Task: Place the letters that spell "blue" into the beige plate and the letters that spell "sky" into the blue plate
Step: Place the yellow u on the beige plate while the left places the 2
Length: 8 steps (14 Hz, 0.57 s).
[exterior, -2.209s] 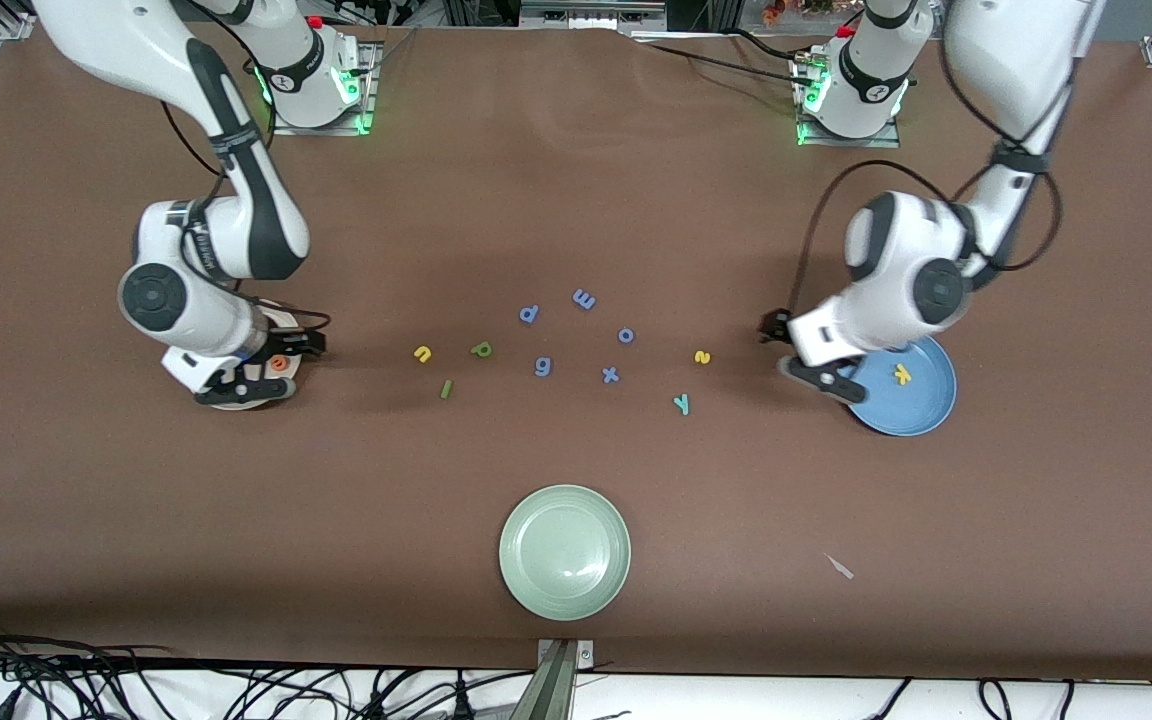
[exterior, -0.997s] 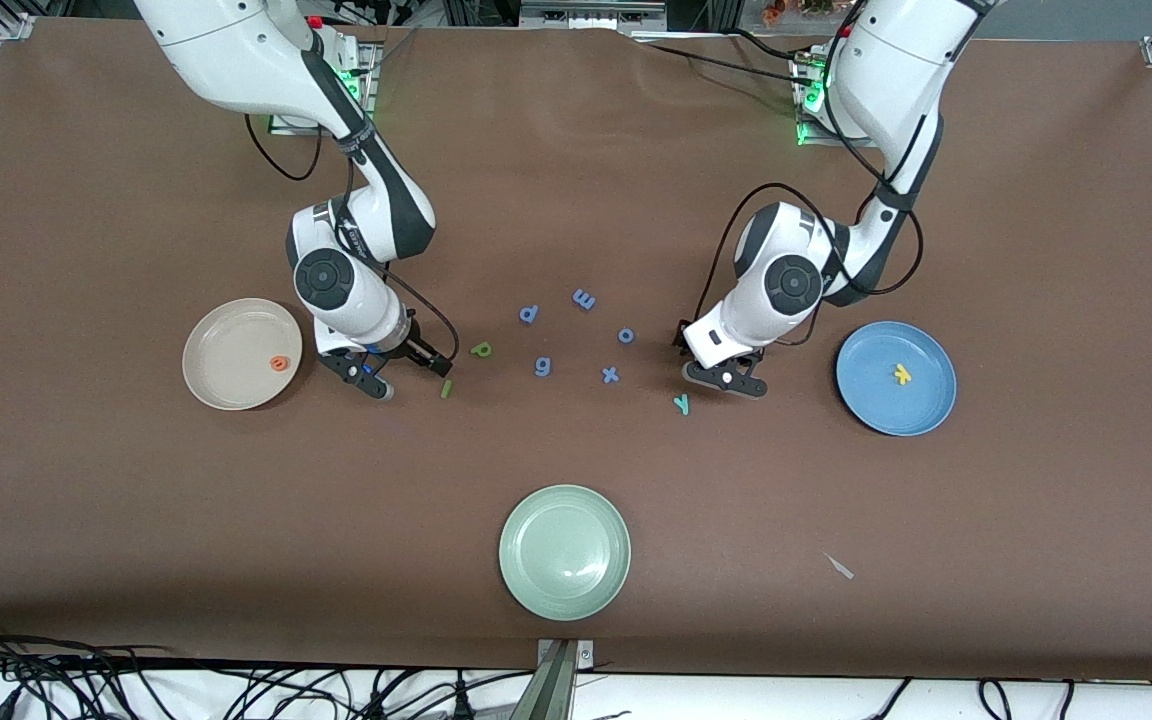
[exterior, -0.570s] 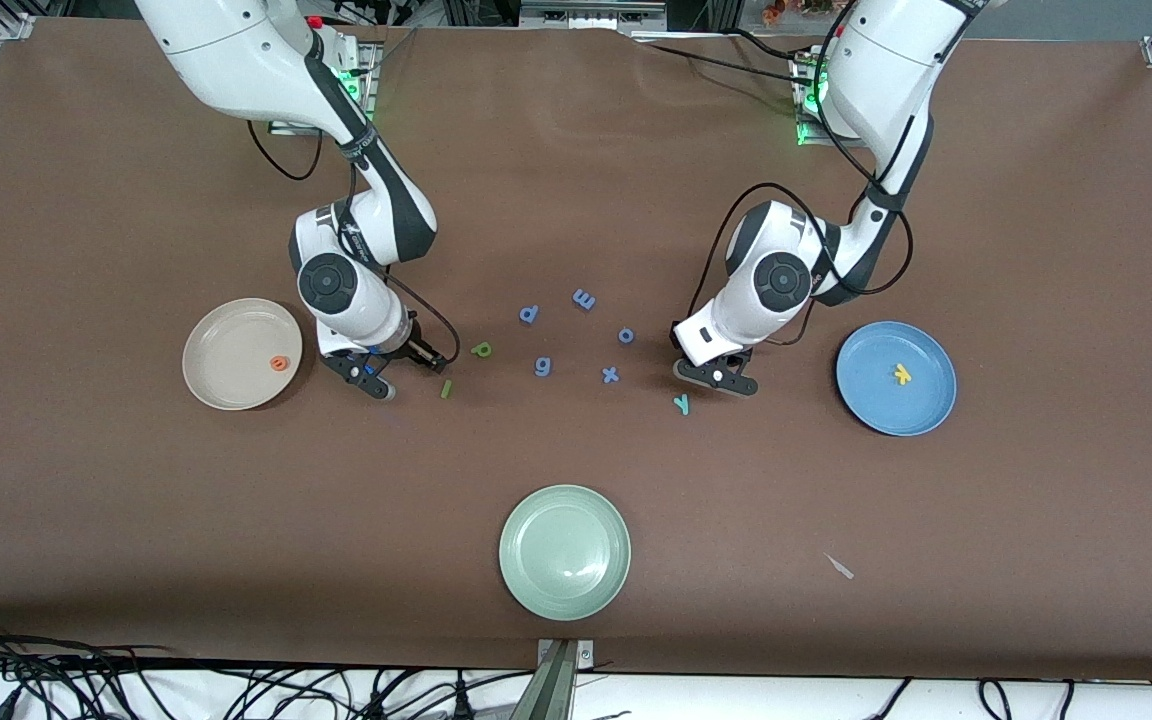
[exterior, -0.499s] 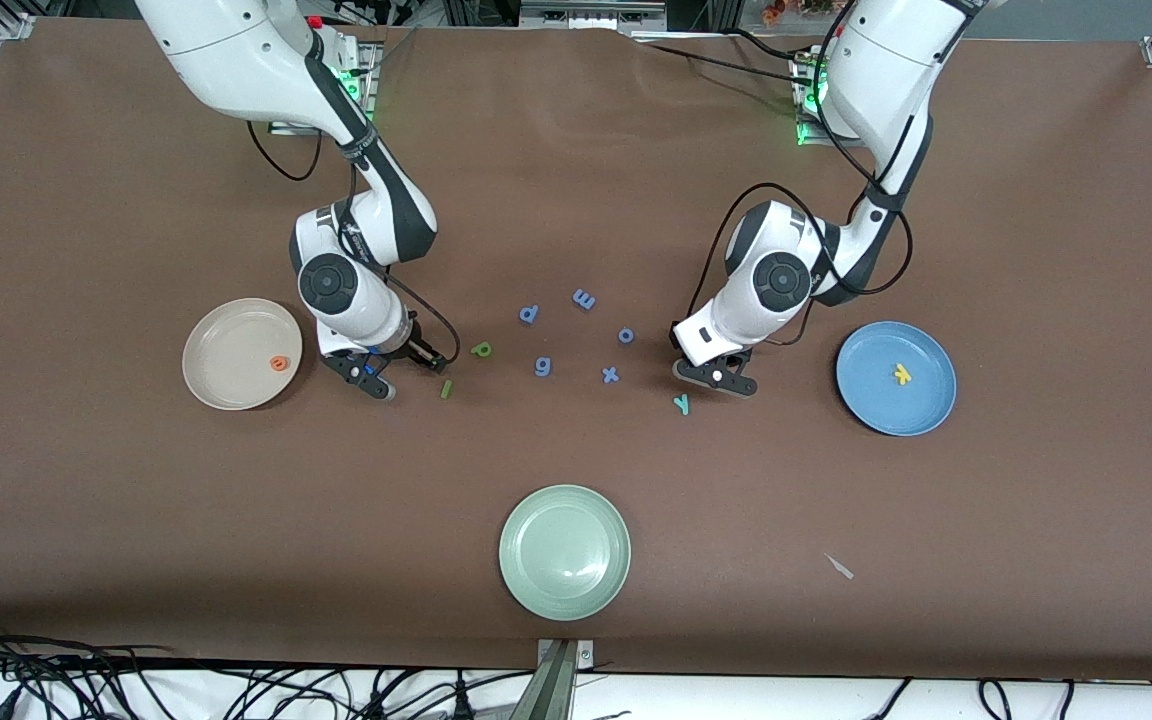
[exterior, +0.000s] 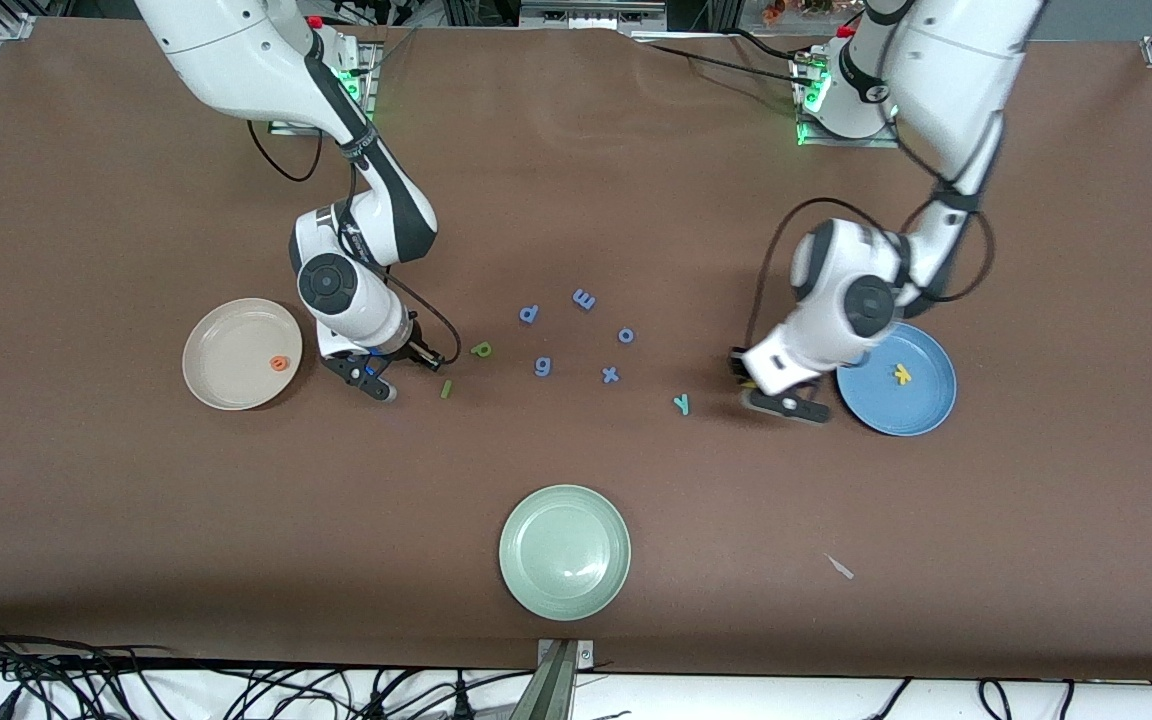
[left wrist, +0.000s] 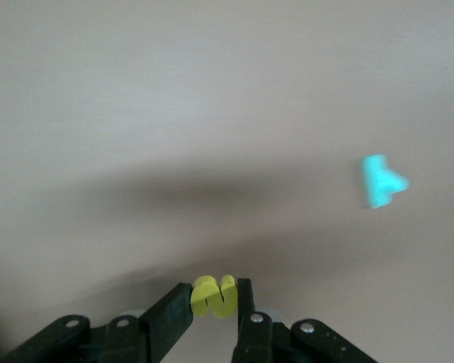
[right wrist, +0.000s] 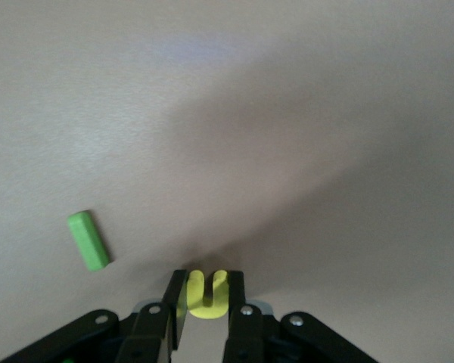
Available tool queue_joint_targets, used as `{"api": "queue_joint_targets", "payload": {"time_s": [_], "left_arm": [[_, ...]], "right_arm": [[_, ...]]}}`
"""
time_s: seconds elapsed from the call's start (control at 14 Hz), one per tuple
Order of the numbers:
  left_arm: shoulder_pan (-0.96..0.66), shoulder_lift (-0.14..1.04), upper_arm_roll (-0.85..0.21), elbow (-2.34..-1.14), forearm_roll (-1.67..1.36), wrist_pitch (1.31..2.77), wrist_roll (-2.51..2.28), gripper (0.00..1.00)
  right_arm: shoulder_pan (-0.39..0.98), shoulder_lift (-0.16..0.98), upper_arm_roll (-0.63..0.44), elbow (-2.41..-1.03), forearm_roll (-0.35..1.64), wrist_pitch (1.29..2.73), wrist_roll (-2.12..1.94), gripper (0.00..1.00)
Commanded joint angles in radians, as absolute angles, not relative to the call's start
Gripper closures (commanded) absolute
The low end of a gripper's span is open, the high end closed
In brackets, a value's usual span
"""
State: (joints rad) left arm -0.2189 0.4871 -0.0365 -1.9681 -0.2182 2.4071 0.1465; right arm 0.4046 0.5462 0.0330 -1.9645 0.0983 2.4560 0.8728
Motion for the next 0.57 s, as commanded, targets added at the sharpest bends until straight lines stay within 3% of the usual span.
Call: {"api": "queue_joint_targets", "payload": {"time_s": [0.0,0.21,0.5], "left_arm": [[-0.079,0.400,-0.048,-1.994,-0.207,2.284,0.369,0.82],[0.004,0.406,-0.045,-2.040,-0.204,2.287,0.524,0.80],[0.018,0.422,-0.041,-2.046,-0.201,2.287,0.526,0.63]], "right_arm": [[0.391,0.513,-0.001,-1.891,0.098,2.272,0.710,1.00],[0.391,0.447,-0.147,-1.945,0.098,2.220,0.288,1.00],[0.391,0.402,-0.294,-2.019,0.098,2.221,-0.045,1.00]]}}
